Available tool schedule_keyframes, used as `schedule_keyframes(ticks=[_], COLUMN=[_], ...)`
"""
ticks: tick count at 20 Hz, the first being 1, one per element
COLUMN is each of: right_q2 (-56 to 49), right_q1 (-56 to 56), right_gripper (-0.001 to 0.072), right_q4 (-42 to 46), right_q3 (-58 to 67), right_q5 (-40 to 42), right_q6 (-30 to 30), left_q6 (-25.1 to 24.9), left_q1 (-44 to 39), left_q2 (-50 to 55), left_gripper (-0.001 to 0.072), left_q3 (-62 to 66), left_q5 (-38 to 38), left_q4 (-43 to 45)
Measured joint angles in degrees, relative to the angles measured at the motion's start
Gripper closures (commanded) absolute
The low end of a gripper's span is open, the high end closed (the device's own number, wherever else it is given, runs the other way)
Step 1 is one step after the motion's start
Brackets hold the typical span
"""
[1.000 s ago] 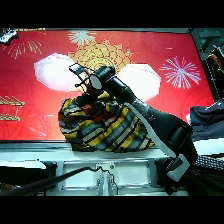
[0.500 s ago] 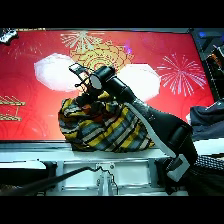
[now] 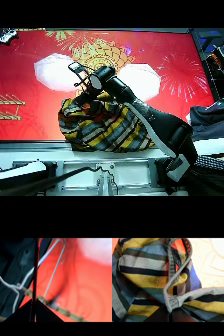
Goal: Fold the clothes and pants, and hang the long-sleeved shirts on hangers.
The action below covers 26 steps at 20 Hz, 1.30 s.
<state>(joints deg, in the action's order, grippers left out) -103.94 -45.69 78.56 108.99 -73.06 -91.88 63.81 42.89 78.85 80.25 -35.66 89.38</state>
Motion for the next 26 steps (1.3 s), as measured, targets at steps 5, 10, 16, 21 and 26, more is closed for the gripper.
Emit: schedule_keyframes(ticks=[5,10,16,21,26], right_q2=[0.0,0.0,0.0,0.1,1.2], right_q1=[0.0,0.0,0.3,2.1,4.2], right_gripper=[0.0648,0.0648,0.0648,0.0648,0.0647], right_q4=[1.2,3.0,4.0,4.2,4.2], right_q3=[0.0,0.0,0.0,0.0,0.0], right_q5=[1.1,2.2,2.5,2.9,2.2], right_q6=[1.1,1.5,1.5,1.5,1.5], left_q6=[0.0,0.3,2.4,6.5,7.4], left_q1=[-4.3,-10.8,-16.4,-21.0,-25.9], left_q2=[-12.7,-24.5,-37.3,-49.0,-59.1], left_gripper=[0.0693,0.0693,0.0693,0.0693,0.0693], left_q3=[0.0,0.0,-2.8,-13.5,-26.3], left_q5=[-3.9,-9.3,-22.5,-39.1,-52.7], left_q4=[-10.2,-14.8,-17.0,-19.0,-25.4])
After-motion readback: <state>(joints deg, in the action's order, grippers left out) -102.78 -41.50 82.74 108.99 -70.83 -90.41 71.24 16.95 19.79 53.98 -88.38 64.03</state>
